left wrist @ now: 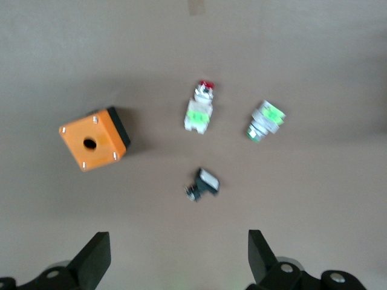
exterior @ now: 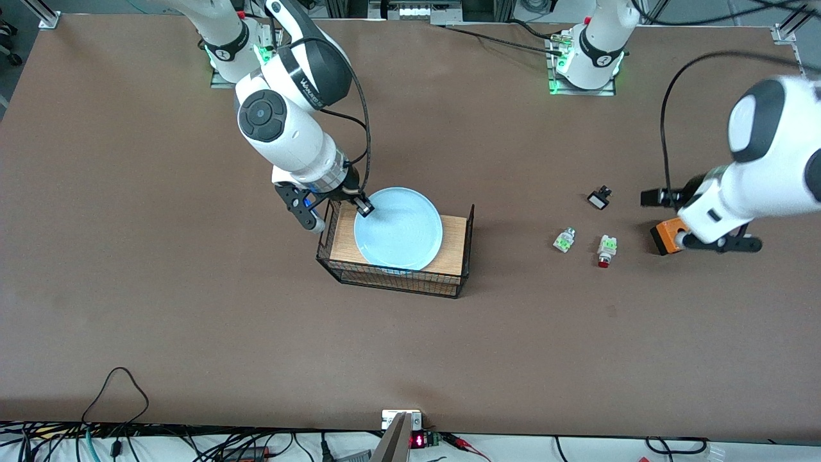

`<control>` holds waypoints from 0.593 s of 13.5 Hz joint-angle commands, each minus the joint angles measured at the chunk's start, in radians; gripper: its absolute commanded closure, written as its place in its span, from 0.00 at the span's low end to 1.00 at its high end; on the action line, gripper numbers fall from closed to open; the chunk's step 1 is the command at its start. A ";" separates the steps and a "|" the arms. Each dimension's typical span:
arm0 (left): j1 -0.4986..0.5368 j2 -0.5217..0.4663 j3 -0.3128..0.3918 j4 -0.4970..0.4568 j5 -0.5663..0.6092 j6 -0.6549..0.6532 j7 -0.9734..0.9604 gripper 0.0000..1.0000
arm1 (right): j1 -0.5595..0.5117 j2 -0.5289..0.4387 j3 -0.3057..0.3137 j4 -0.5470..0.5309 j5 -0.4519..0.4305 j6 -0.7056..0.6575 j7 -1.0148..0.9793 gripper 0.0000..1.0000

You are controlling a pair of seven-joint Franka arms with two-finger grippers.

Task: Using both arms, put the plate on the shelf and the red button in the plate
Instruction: 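Release the plate into the basket while the left gripper reaches the red button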

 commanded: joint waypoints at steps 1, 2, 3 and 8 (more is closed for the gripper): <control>0.023 0.133 -0.004 0.009 0.031 0.108 0.095 0.00 | -0.002 -0.002 -0.008 0.028 -0.035 -0.009 -0.004 0.00; 0.023 0.170 -0.005 -0.011 0.029 0.151 0.100 0.00 | -0.008 -0.008 -0.011 0.028 -0.035 -0.013 -0.004 0.00; 0.023 0.188 -0.005 -0.047 0.032 0.216 0.106 0.00 | -0.010 -0.014 -0.020 0.028 -0.036 -0.013 -0.004 0.00; 0.011 0.240 -0.007 -0.213 0.035 0.582 0.146 0.00 | -0.019 -0.100 -0.054 0.054 -0.044 -0.132 -0.070 0.00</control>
